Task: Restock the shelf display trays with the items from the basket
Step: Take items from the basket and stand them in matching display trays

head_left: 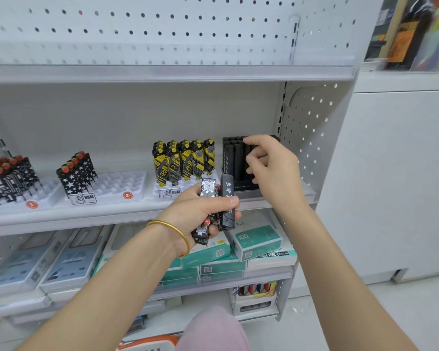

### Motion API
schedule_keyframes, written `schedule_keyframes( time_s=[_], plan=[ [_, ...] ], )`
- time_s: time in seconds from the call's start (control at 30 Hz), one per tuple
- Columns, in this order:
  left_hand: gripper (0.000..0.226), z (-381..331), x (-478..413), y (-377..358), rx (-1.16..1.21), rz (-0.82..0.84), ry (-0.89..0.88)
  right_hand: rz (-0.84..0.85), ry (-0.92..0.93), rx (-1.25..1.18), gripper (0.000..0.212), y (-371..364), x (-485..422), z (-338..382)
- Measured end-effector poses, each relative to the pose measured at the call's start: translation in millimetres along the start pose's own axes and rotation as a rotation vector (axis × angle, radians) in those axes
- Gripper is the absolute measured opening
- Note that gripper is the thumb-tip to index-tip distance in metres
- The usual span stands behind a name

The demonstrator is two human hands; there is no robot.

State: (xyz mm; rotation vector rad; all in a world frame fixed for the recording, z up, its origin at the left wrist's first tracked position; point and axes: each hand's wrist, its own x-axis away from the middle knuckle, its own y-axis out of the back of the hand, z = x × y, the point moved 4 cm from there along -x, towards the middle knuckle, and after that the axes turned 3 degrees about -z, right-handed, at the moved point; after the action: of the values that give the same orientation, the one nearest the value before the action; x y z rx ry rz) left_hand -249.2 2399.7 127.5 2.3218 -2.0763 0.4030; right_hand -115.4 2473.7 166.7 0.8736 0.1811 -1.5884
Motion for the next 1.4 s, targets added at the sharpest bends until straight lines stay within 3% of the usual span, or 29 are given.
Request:
schedule_keyframes(
  time_s=[0.17, 0.33, 0.47, 0.6, 0.77, 0.87, 1.07, 1.27, 1.4],
  plan=[
    [0.039, 0, 1, -2, -0.003, 0.018, -0.026, 0.260, -0.127, -0.208, 0.017, 4, 19, 12],
    [0.035, 1, 1, -3, -0.020, 0.038, -0.044, 0.450, -0.221, -0.350, 0.010, -4, 28, 10],
    [0.064, 1, 0, -2, 0.031, 0.031, -0.009, 0.354, -0.325, -0.457, 0.009, 0, 23, 4],
    [0.052, 1, 1, -1, 0.122, 0.017, 0.011, 0.272, -0.358, -0.464, 0.009, 7, 22, 0],
    [0.049, -1, -2, -4, 0.149, -0.026, 0.006, 0.234, -0.057, -0.141, 0.027, 9, 23, 4],
    [0.042, -3, -3, -6, 0.172, -0.037, 0.004, 0.304, 0.133, -0.049, 0.039, 8, 27, 11],
    [0.019, -7, -1, -11, 0.247, 0.022, 0.060, 0.263, 0.242, 0.054, 0.026, 7, 29, 8],
    [0.009, -8, -1, -9, 0.259, -0.040, 0.088, -0.023, 0.004, 0.054, 0.012, 13, 11, -4],
    [0.008, -6, 0, -11, 0.229, -0.023, 0.088, -0.025, -0.034, 0.185, 0.031, 0, -3, -7]
  ],
)
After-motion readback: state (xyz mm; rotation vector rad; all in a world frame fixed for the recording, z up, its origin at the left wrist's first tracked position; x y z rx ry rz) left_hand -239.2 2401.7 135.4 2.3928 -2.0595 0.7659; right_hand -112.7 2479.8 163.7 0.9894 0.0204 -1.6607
